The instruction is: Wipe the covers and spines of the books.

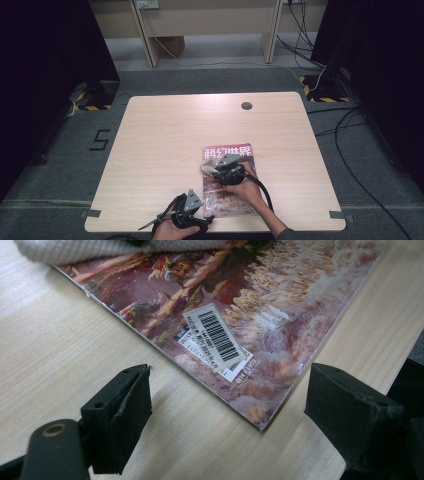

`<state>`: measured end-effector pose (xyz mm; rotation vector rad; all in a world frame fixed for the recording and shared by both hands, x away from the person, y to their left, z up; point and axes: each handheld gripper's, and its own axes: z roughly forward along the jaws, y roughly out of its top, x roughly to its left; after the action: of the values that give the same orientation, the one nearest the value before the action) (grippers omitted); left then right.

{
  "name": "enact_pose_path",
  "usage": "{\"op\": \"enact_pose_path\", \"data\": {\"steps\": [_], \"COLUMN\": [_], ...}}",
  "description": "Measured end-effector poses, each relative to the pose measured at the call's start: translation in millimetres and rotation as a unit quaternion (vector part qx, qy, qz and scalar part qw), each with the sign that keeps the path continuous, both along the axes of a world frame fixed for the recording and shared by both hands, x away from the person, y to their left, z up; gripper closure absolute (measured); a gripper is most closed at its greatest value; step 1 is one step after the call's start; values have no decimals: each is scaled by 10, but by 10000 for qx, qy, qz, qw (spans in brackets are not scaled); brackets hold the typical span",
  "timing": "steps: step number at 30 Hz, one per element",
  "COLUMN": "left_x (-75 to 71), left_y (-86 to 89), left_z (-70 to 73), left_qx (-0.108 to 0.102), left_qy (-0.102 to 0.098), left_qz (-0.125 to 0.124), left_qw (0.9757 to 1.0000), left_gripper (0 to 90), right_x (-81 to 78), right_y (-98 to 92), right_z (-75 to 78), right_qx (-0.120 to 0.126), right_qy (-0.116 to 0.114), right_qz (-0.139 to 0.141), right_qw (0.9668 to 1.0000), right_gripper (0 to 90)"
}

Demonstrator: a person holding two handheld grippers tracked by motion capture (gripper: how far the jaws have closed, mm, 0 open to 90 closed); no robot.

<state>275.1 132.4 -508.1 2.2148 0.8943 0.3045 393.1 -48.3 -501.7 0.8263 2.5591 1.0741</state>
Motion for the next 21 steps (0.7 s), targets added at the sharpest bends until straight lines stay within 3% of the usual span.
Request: {"op": "enact_pose_path", "data": {"steps": [7,15,21], "left_x": [-3,3,-3], "left_y": [9,32,25], "left_z": [5,17,18], "left_qx": [-28,-34,-68], "left_qy": [-8,-33,-14], "left_qz": [20,60,54], "left_qw": [10000,10000,10000], "left_gripper": [182,179,179], "right_x": [-92,10,-97], "right_y": [81,-131,-105], "right_z": [-1,4,-2], "right_qx": [-44,-129,-117], "right_qy": [-35,-96,-126], "right_qz": [242,-158,-21], "right_qw": [9997,9997,9998], "right_gripper": [742,747,734]}}
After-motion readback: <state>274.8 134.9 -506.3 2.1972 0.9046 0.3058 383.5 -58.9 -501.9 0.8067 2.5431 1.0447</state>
